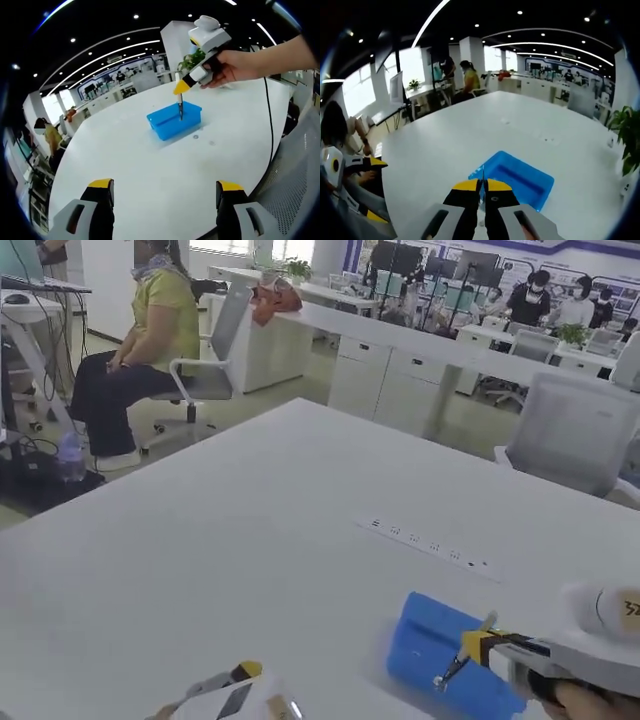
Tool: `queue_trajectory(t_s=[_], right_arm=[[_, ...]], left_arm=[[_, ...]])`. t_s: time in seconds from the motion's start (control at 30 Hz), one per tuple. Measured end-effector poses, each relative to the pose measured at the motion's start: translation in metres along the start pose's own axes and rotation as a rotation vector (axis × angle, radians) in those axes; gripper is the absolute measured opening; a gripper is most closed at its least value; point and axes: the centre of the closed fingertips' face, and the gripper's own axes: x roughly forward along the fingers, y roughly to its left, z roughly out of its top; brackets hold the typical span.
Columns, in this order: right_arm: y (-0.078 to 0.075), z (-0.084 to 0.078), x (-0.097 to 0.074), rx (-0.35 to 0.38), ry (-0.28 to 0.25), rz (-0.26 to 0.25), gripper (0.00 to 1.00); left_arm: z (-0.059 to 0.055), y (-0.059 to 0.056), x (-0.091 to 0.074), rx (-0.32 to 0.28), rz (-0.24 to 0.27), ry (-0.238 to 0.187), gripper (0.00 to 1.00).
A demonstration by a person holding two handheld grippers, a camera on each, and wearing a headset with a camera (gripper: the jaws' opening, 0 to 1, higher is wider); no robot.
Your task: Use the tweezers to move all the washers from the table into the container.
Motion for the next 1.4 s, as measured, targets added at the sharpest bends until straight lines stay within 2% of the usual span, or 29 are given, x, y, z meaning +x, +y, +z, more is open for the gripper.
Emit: queue_trajectory(t_s=[0.2, 0.3, 0.4, 0.53, 0.7, 0.8, 0.9, 1.0, 1.2, 1.4], right_arm=[[-0.009, 0.007, 0.006, -0.023, -0.008, -0.021, 0.0], [-0.015, 0.009, 0.01, -0.011, -0.012, -0.032, 0.0], [-0.019, 0.011, 0.014, 0.054, -0.025, -0.029, 0.0], [-0.024, 0.013, 0.018, 0.053, -0.028, -0.049, 0.0], [-0.026, 0.006, 0.025, 0.039, -0.007, -0.07, 0.0], [-0.027, 0.001, 0.029, 0.006, -0.001, -0.083, 0.0], [-0.024, -0.001, 0.035, 0.013, 0.008, -0.071, 0.0], [-0.025, -0.005, 0.044, -0.011, 0.016, -0.079, 0.0], [-0.026, -0.01, 0.057, 0.003, 0.021, -0.076, 0.0], [-0.026, -0.013, 0.063, 0.015, 0.022, -0.067, 0.0]], left_arm=[[0.001, 0.0, -0.001, -0.006, 0.0, -0.005, 0.86], [0.001, 0.0, -0.001, -0.005, 0.001, -0.004, 0.86], [0.0, 0.0, 0.0, -0.005, -0.001, -0.002, 0.86], [-0.001, 0.0, 0.0, 0.001, -0.002, 0.004, 0.86], [-0.001, 0.001, 0.0, -0.005, 0.006, 0.005, 0.85], [0.0, 0.003, -0.001, -0.014, 0.008, 0.0, 0.85], [-0.001, 0.003, -0.001, -0.01, 0.011, 0.004, 0.85], [-0.001, 0.004, -0.001, -0.013, 0.017, 0.002, 0.85], [-0.002, 0.005, 0.0, -0.009, 0.02, 0.01, 0.84], [-0.003, 0.004, 0.0, -0.01, 0.017, 0.018, 0.84]])
